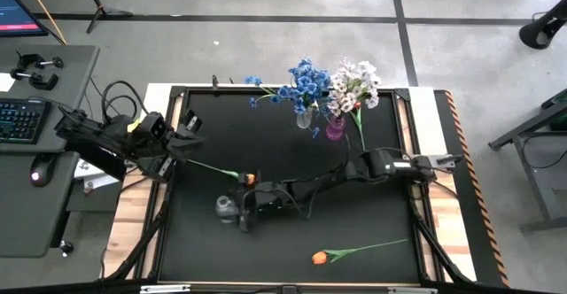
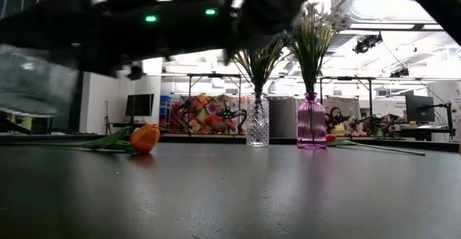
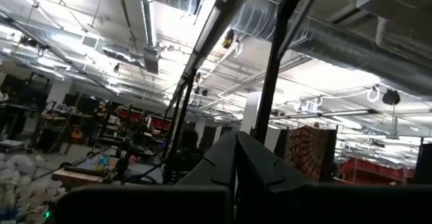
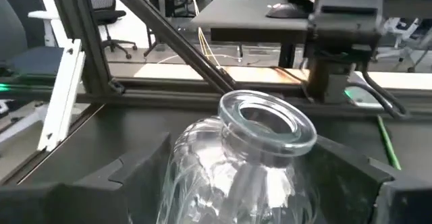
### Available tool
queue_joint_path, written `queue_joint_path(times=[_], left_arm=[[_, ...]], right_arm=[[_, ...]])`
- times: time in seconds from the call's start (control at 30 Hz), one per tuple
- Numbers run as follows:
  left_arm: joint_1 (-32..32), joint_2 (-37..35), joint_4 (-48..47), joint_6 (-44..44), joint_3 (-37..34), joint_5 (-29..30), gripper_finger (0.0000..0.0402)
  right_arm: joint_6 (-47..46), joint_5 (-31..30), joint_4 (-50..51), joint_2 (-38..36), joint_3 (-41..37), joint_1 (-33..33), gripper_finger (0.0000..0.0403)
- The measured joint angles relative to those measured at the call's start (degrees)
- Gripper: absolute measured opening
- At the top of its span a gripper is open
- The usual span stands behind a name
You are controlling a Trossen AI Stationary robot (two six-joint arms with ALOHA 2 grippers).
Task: Sort flowers into vase by color
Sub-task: Move the bottom transparent vase to the center table, then put the bottom right orange flowers into the bottom transparent vase
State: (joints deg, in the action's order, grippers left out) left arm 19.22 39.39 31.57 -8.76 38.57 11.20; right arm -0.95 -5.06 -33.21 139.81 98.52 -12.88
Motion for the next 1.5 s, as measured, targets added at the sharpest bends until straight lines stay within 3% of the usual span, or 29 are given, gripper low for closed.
queue_joint_path(times=[0.17, 0.3, 0.47, 1.27, 1.5], left_arm=[[0.0, -0.02, 0.04, -1.24, 0.0, 0.15, 0.0], [0.0, -0.02, 0.03, -1.64, 0.0, 0.14, 0.0], [0.0, -0.02, -0.33, -1.64, 0.0, 0.14, 0.0], [0.0, -0.02, -0.93, -3.12, -0.02, -0.16, 0.0], [0.0, -0.02, -1.75, -3.12, -0.02, -0.34, 0.0]], right_arm=[[2.81, -0.02, 8.12, 6.04, 11.86, 0.0, 0.0289], [4.0, -0.02, 17.18, 7.36, 16.87, 0.17, 0.0292], [3.84, -0.04, 20.63, 7.36, 18.01, 0.26, 0.0294], [-0.24, -0.85, 18.68, 9.24, 17.92, 1.01, 0.0296], [1.16, -0.68, 19.39, 9.24, 19.55, 0.59, 0.0354]])
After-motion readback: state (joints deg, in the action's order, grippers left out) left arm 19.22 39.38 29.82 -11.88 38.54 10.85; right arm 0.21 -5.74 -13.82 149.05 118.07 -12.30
